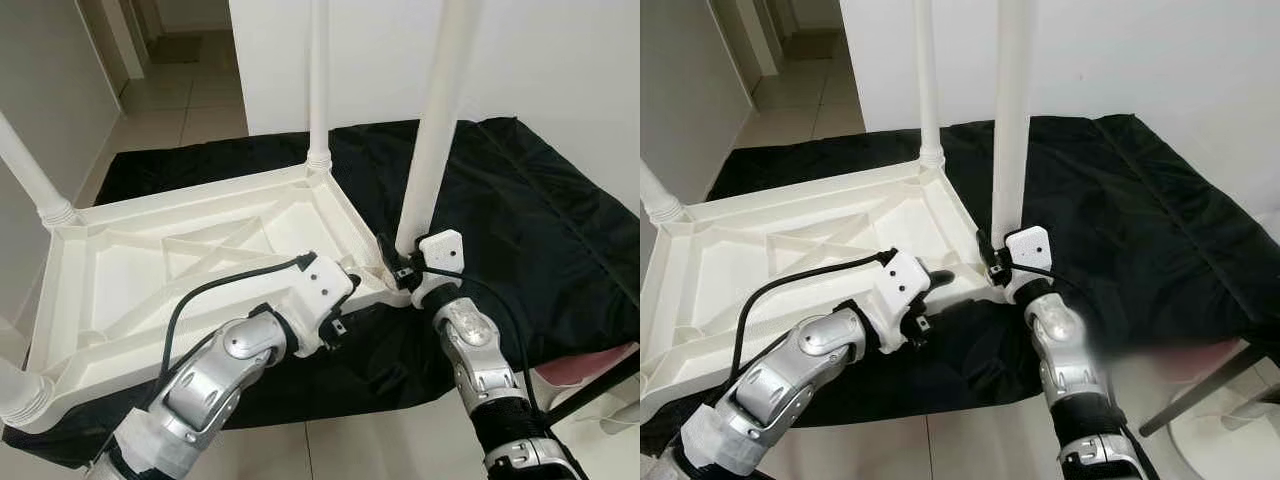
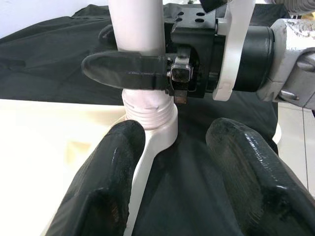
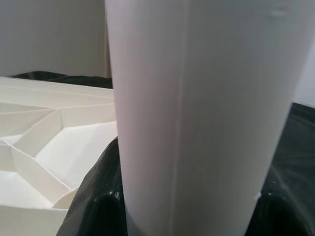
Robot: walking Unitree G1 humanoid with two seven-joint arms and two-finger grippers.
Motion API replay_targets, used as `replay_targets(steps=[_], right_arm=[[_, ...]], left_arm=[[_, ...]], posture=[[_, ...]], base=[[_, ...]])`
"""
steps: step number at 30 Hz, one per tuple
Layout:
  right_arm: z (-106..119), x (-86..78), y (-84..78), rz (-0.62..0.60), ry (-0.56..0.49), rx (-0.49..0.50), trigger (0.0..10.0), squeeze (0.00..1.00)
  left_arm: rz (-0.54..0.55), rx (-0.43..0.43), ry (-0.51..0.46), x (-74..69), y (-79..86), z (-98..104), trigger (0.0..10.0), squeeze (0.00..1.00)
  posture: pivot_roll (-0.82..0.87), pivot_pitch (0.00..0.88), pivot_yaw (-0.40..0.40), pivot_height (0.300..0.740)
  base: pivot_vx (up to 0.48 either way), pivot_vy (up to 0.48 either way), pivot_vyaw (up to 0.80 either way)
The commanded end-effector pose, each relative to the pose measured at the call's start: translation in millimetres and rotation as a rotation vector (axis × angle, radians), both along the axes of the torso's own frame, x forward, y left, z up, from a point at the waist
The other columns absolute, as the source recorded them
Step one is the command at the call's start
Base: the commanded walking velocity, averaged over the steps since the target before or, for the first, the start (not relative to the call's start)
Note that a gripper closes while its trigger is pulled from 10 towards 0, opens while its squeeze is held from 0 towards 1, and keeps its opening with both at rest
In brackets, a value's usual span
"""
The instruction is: Building children table
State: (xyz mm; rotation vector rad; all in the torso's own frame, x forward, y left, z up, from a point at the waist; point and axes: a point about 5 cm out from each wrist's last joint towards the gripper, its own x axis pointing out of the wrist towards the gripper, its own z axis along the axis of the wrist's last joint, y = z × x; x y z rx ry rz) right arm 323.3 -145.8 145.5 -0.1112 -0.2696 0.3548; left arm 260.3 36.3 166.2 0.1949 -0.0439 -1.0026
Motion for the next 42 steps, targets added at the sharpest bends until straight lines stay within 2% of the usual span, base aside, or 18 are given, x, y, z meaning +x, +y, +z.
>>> replay_targets(steps=[1, 4, 8, 15, 20, 23, 26, 27, 29, 38, 42], right_arm=[[-16, -2.1, 3.1, 0.025, 0.090, 0.030, 10.0, 0.00], [-13, 3.4, -1.8, 0.011, 0.111, 0.084, 10.0, 0.00], [-12, 8.8, -4.5, -0.001, 0.137, 0.079, 10.0, 0.00], [-14, 15.6, -1.3, 0.008, 0.190, -0.002, 10.0, 0.00], [-19, 17.8, 0.3, 0.017, 0.255, 0.039, 10.0, 0.00], [-19, 15.5, 0.9, 0.027, 0.231, 0.027, 10.0, 0.00], [-8, 6.6, 3.3, 0.063, 0.071, -0.002, 10.0, 0.00], [-8, 6.6, 3.3, 0.063, 0.071, -0.002, 10.0, 0.00], [-9, 0.5, 6.2, 0.083, 0.023, -0.065, 10.0, 0.00], [-14, -7.2, 7.1, 0.117, 0.011, -0.109, 10.0, 0.00], [-18, -8.3, 5.5, 0.127, 0.039, -0.091, 10.0, 0.00]], left_arm=[[-0.001, 0.019, 0.002, 1.6, 1.9, -3, 10.0, 0.00], [-0.011, 0.018, -0.001, 1.6, -0.2, -3, 10.0, 0.00], [-0.013, 0.018, -0.005, 2.2, -1.5, -2, 10.0, 0.00], [-0.007, 0.013, -0.008, 2.8, -2.9, -3, 10.0, 0.00], [-0.004, 0.013, -0.010, 2.4, -3.1, -3, 10.0, 0.00], [-0.002, 0.011, -0.012, 2.3, -2.8, -2, 10.0, 0.00], [0.001, 0.010, -0.014, 2.4, -2.5, -2, 10.0, 0.00], [0.001, 0.010, -0.014, 2.4, -2.5, -2, 10.0, 0.00], [0.001, 0.010, -0.013, 1.5, -2.2, -3, 10.0, 0.00], [0.000, 0.009, -0.011, 0.3, -2.1, -3, 10.0, 0.00], [0.001, 0.008, -0.011, 0.4, -2.1, -3, 10.0, 0.00]], posture=[[-0.01, 0.001, 0.024, 0.740], [-0.02, 0.000, 0.019, 0.740], [-0.02, 0.000, 0.009, 0.740], [-0.01, 0.000, -0.005, 0.740], [-0.01, 0.000, -0.010, 0.740], [-0.01, 0.000, -0.010, 0.740], [-0.01, 0.000, -0.010, 0.740], [-0.01, 0.000, -0.010, 0.740], [0.00, 0.000, -0.021, 0.740], [0.00, 0.000, -0.020, 0.740], [0.00, 0.000, -0.022, 0.740]], base=[[0.000, 0.000, 0.00], [0.000, 0.000, 0.00], [0.000, 0.000, 0.00], [0.000, 0.000, 0.00], [0.000, 0.000, 0.00], [0.000, 0.000, 0.00], [0.000, 0.000, 0.00], [0.000, 0.000, 0.00], [0.000, 0.000, 0.00], [0.000, 0.000, 0.00], [0.000, 0.000, 0.00]])
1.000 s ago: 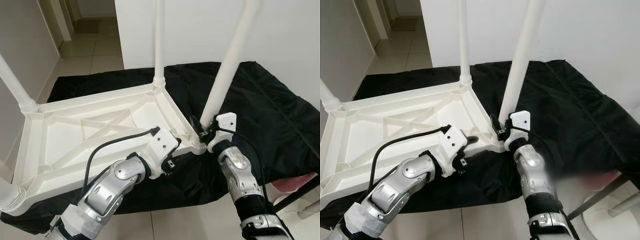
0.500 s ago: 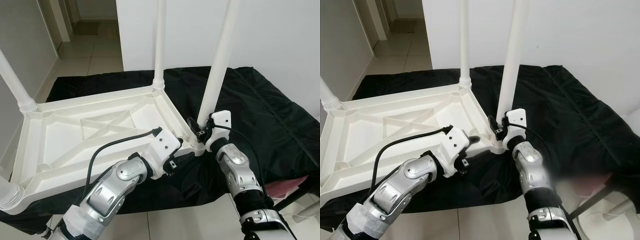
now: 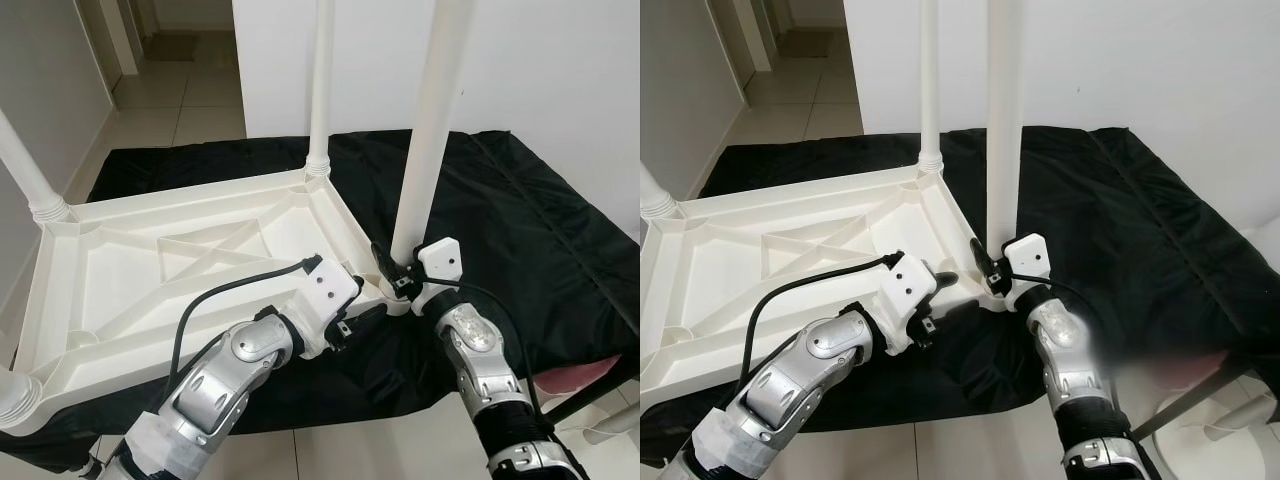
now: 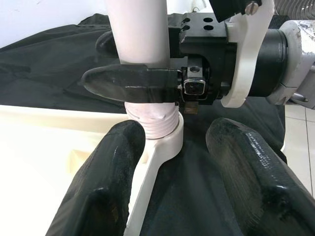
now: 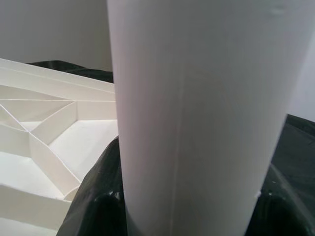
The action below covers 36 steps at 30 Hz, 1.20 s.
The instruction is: Building children table
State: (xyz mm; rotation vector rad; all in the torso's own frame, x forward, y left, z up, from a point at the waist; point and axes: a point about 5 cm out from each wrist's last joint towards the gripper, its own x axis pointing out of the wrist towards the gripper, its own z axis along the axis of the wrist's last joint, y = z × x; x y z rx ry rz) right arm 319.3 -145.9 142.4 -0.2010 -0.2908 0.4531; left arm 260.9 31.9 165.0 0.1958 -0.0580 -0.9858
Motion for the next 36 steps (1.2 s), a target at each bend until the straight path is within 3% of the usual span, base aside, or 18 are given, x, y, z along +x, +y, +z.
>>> replay_targets(steps=[1, 18, 27, 36], right_arm=[[-17, -3.4, 4.2, 0.030, 0.096, 0.021, 10.0, 0.00], [-35, -6.3, -12.0, -0.048, 0.165, 0.080, 10.0, 0.00], [-38, -7.0, -1.2, 0.020, 0.225, 0.095, 10.0, 0.00], [-41, 0.1, 2.6, 0.061, 0.331, -0.006, 10.0, 0.00]], left_arm=[[-0.015, 0.014, 0.003, -0.2, 2.1, -2, 10.0, 0.00], [-0.005, 0.005, 0.000, 1.8, 3.2, 2, 10.0, 0.00], [-0.005, 0.005, 0.000, 2.6, 3.4, 3, 10.0, 0.00], [-0.002, 0.003, 0.001, 3.2, 3.0, 3, 10.0, 0.00]], posture=[[0.00, 0.000, -0.022, 0.740], [-0.01, 0.002, -0.009, 0.740], [-0.01, 0.012, -0.003, 0.740], [-0.01, 0.015, -0.015, 0.740]], base=[[0.000, 0.000, 0.00], [0.000, 0.000, 0.00], [0.000, 0.000, 0.00], [0.000, 0.000, 0.00]])
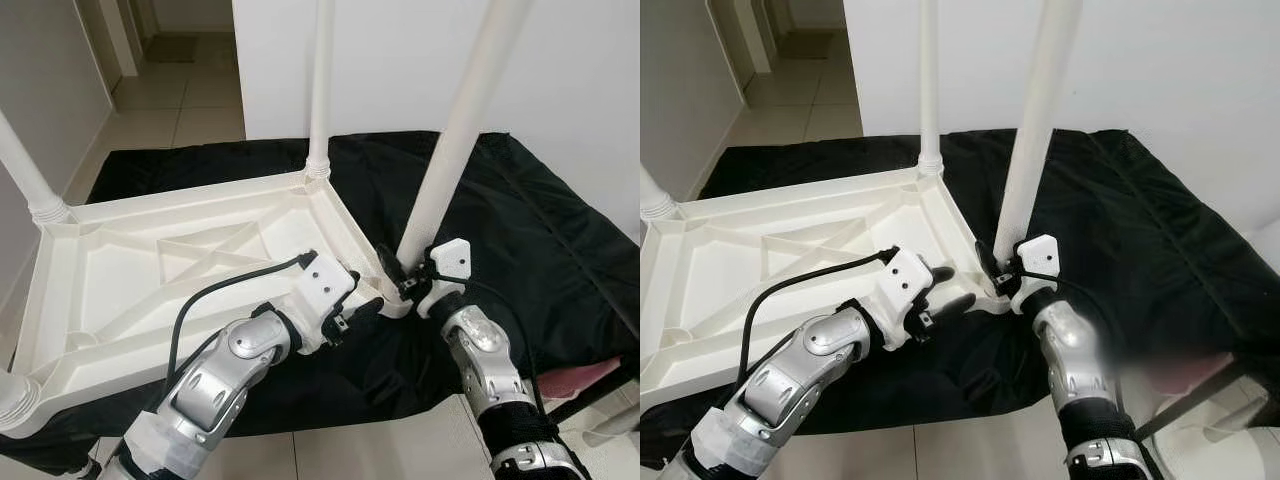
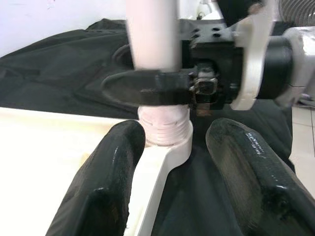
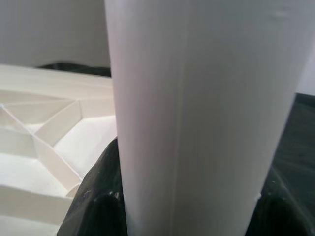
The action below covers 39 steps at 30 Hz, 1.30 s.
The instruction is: Building children table
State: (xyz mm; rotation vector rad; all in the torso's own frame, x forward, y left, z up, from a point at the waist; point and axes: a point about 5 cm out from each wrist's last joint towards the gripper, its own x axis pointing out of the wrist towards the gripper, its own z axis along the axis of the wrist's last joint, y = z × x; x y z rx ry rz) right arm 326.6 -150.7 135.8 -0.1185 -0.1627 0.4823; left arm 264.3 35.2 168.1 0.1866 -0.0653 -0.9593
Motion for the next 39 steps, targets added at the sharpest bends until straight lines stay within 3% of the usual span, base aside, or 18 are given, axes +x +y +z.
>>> replay_targets(steps=[1, 12, 16, 25, 35, 39], right_arm=[[-35, -5.7, 6.7, 0.048, 0.205, -0.055, 10.0, 0.00], [-34, -6.6, 9.2, 0.083, 0.239, -0.028, 10.0, 0.00], [-35, -12.1, 9.3, 0.069, 0.276, 0.098, 10.0, 0.00], [-41, -17.7, 5.7, 0.008, 0.290, 0.175, 10.0, 0.00], [-43, -20.5, 8.7, -0.005, 0.264, 0.130, 10.0, 0.00], [-33, -19.2, 11.3, 0.024, 0.191, 0.031, 10.0, 0.00]], left_arm=[[-0.026, 0.015, 0.005, -0.1, -0.1, 0, 10.0, 0.00], [-0.018, 0.011, 0.006, -0.3, 0.3, 0, 10.0, 0.00], [-0.015, 0.008, 0.004, -0.8, 0.5, 1, 10.0, 0.00], [-0.019, 0.010, 0.005, -1.1, 0.4, 1, 10.0, 0.00], [-0.031, 0.009, 0.008, -2.1, -1.3, 0, 10.0, 0.00], [-0.038, 0.006, 0.010, -3.4, -2.8, 0, 10.0, 0.00]], posture=[[-0.01, 0.015, -0.015, 0.740], [0.00, 0.015, -0.024, 0.740], [0.00, 0.018, -0.025, 0.740], [-0.01, 0.021, -0.019, 0.740], [-0.01, 0.016, -0.018, 0.740], [-0.01, 0.013, -0.023, 0.740]], base=[[0.000, 0.000, 0.00], [0.000, 0.000, 0.00], [0.000, 0.000, 0.00], [0.000, 0.000, 0.00], [0.000, 0.000, 0.00], [0.000, 0.000, 0.00]])
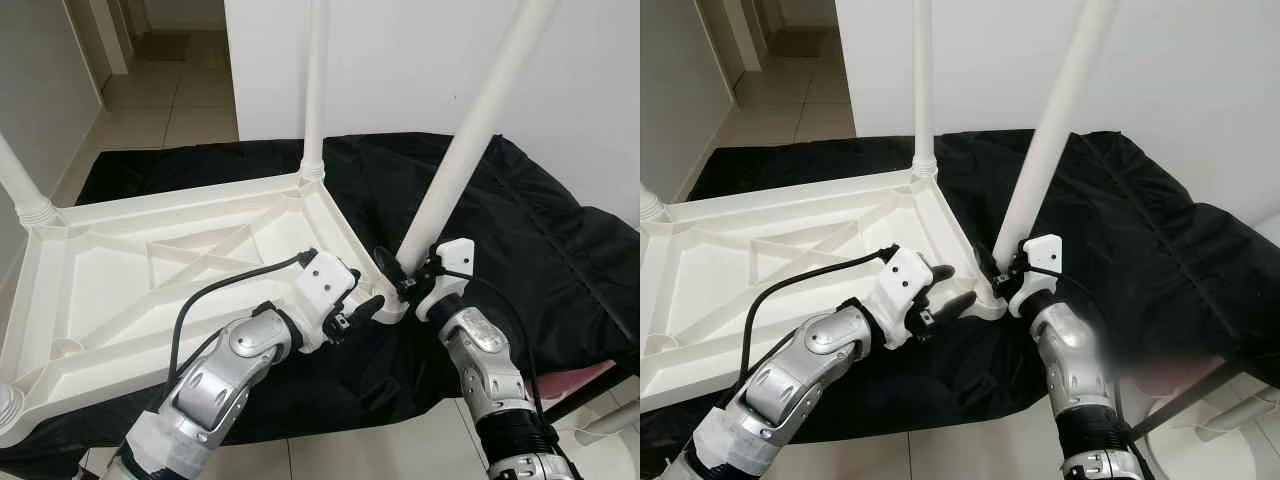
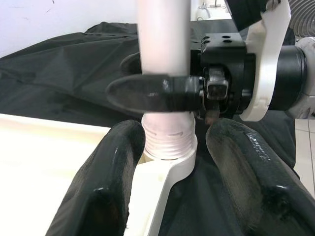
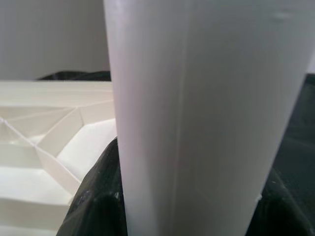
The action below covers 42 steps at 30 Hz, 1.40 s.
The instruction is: Building children table
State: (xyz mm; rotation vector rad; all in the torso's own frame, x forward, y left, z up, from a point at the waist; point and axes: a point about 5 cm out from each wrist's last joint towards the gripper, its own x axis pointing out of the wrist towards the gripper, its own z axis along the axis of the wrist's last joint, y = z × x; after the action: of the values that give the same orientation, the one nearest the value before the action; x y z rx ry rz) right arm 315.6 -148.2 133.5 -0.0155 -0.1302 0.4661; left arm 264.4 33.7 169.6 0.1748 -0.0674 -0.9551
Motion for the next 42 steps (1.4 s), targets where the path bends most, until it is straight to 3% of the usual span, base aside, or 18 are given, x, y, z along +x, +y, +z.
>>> replay_targets(steps=[1, 12, 17, 19, 25, 26, 27, 28, 29, 33, 41, 42], right_arm=[[-27, -8.1, 10.7, 0.066, 0.110, -0.093, 10.0, 0.00], [-23, -6.0, 10.4, 0.112, 0.108, -0.146, 10.0, 0.00], [-31, -8.4, 6.5, 0.029, 0.156, -0.056, 10.0, 0.00], [-21, -11.4, 8.4, -0.012, 0.079, 0.024, 10.0, 0.00], [7, -14.8, 11.3, 0.012, -0.037, 0.110, 10.0, 0.00], [13, -15.0, 11.5, 0.053, -0.043, 0.106, 10.0, 0.00], [13, -15.0, 11.5, 0.053, -0.043, 0.106, 10.0, 0.00], [20, -15.1, 10.1, 0.096, -0.053, 0.079, 10.0, 0.00], [26, -14.2, 6.4, 0.135, -0.051, 0.062, 10.0, 0.00], [43, -10.8, -7.4, 0.206, -0.061, 0.004, 10.0, 0.00], [51, -8.8, -13.6, 0.266, -0.055, -0.056, 10.0, 0.00], [49, -9.0, -14.8, 0.300, -0.040, -0.122, 10.0, 0.00]], left_arm=[[-0.043, 0.016, 0.006, -3.6, -1.5, -1, 10.0, 0.00], [-0.046, 0.015, 0.004, -3.7, -2.4, -1, 10.0, 0.00], [-0.049, 0.016, 0.004, -4.3, -2.9, -2, 10.0, 0.00], [-0.048, 0.007, 0.003, -4.3, -2.8, -1, 10.0, 0.00], [-0.058, -0.022, 0.006, -4.3, -2.4, 3, 10.0, 0.00], [-0.067, -0.034, 0.015, -4.3, -1.6, 4, 10.0, 0.12], [-0.067, -0.034, 0.015, -4.3, -1.6, 4, 10.0, 0.12], [-0.074, -0.043, 0.019, -4.0, -0.5, 6, 10.0, 0.63], [-0.086, -0.059, 0.030, -4.0, 0.8, 7, 10.0, 1.00], [-0.116, -0.089, 0.036, -3.8, 4.2, 12, 10.0, 1.00], [-0.117, -0.104, -0.003, 1.5, 8.2, 23, 10.0, 1.00], [-0.122, -0.121, -0.015, 3.5, 10.2, 29, 10.0, 0.19]], posture=[[-0.01, 0.011, -0.025, 0.740], [-0.01, 0.004, -0.028, 0.740], [0.00, 0.000, -0.035, 0.740], [0.00, 0.000, -0.033, 0.740], [-0.01, 0.000, -0.030, 0.740], [0.00, 0.000, -0.026, 0.740], [0.00, 0.000, -0.026, 0.740], [0.00, 0.000, -0.024, 0.740], [0.00, 0.000, -0.022, 0.740], [-0.01, 0.000, -0.020, 0.740], [-0.01, 0.000, -0.019, 0.740], [-0.01, 0.000, -0.019, 0.740]], base=[[0.000, 0.000, 0.00], [0.000, 0.000, 0.00], [0.000, 0.000, 0.00], [0.000, 0.000, 0.00], [0.000, 0.000, 0.00], [0.000, 0.000, 0.00], [0.000, 0.000, 0.00], [0.000, 0.000, 0.00], [0.000, 0.000, 0.00], [0.000, 0.000, 0.00], [0.000, 0.000, 0.00], [0.000, 0.000, 0.00]])
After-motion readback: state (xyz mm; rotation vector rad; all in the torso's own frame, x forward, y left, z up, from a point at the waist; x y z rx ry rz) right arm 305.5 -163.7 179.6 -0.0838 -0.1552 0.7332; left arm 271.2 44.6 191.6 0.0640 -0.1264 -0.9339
